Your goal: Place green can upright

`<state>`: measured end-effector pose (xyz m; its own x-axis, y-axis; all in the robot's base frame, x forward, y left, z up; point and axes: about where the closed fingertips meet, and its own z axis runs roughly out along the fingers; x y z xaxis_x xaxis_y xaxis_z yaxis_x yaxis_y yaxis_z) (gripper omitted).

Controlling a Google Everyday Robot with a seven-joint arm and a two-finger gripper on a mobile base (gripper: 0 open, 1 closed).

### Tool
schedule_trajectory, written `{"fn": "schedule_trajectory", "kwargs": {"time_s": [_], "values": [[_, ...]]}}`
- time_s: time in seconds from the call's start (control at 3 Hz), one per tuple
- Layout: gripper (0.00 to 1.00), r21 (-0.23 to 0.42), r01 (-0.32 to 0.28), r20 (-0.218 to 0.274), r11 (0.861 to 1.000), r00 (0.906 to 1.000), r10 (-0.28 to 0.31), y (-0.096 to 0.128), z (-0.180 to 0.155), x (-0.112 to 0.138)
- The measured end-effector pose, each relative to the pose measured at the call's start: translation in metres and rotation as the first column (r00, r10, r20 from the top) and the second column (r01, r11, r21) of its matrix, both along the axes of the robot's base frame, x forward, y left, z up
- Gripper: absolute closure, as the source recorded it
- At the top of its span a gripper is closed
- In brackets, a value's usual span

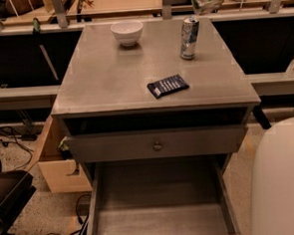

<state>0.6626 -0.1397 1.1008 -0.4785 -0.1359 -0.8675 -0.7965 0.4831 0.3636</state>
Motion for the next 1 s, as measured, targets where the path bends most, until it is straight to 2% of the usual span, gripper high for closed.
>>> {"fn": "schedule_trajectory", "kwargs": {"time_s": [0.33,0.67,1.0], "values": [[1.00,0.019,-0.009,0.035,1.000,0.9993,0.009,0.009,-0.006,0.010],[1.00,0.102,-0.032,0.137,0.994,0.9904,0.018,0.031,-0.007,0.023],[1.00,0.162,-0.052,0.258,0.985,0.9661,0.009,0.064,-0.006,0.022]]}}
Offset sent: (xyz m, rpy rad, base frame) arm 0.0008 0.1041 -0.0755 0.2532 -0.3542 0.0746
